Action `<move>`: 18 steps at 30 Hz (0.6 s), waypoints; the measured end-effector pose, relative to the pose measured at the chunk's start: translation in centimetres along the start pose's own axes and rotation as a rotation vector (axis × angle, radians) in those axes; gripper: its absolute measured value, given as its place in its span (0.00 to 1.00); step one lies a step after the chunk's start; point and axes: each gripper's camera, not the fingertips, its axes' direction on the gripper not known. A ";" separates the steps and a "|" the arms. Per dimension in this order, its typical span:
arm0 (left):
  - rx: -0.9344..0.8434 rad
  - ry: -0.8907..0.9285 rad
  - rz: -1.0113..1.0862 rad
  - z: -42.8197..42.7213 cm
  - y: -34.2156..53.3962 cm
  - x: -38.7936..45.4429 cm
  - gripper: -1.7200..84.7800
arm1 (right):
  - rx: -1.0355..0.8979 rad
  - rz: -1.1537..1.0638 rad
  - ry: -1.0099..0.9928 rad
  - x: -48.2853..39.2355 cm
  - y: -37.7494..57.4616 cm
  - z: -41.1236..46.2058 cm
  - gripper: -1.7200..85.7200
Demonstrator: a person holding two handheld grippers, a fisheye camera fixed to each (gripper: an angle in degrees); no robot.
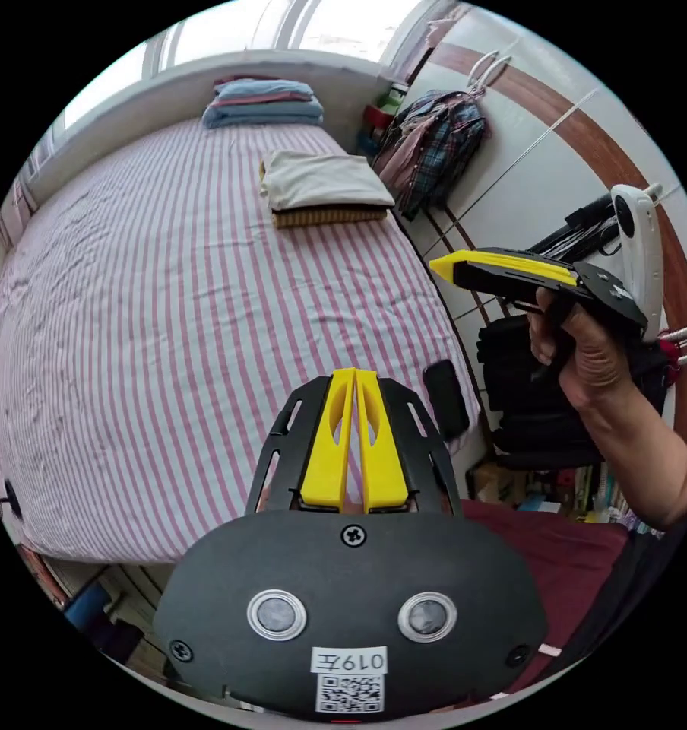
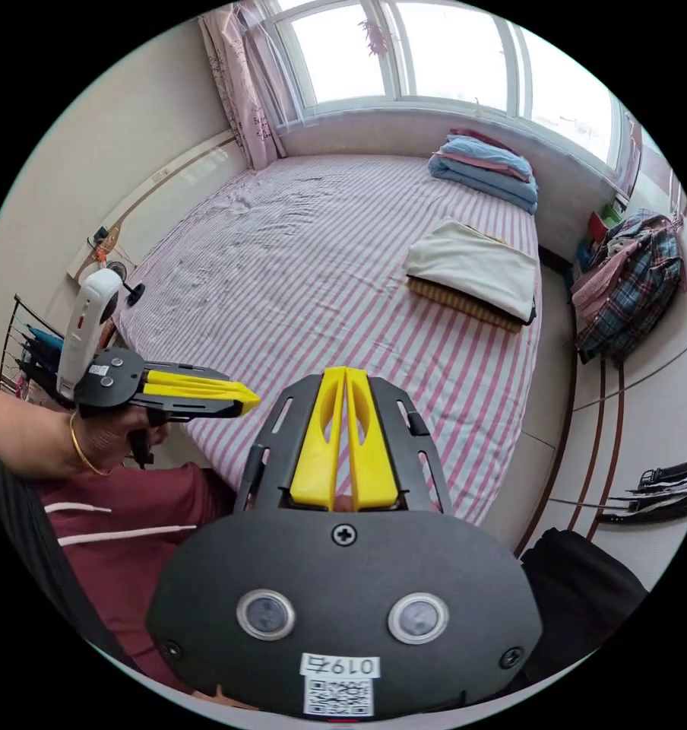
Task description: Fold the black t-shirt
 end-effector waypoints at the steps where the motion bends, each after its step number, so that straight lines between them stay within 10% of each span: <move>1: -0.008 -0.010 -0.027 -0.4 1.3 -0.5 0.03 | -0.009 -0.006 0.001 -0.7 0.3 0.3 0.01; 18: 0.322 -0.001 -0.093 -11.4 23.6 -8.3 0.03 | 0.219 -0.507 -0.086 -28.8 3.8 10.7 0.01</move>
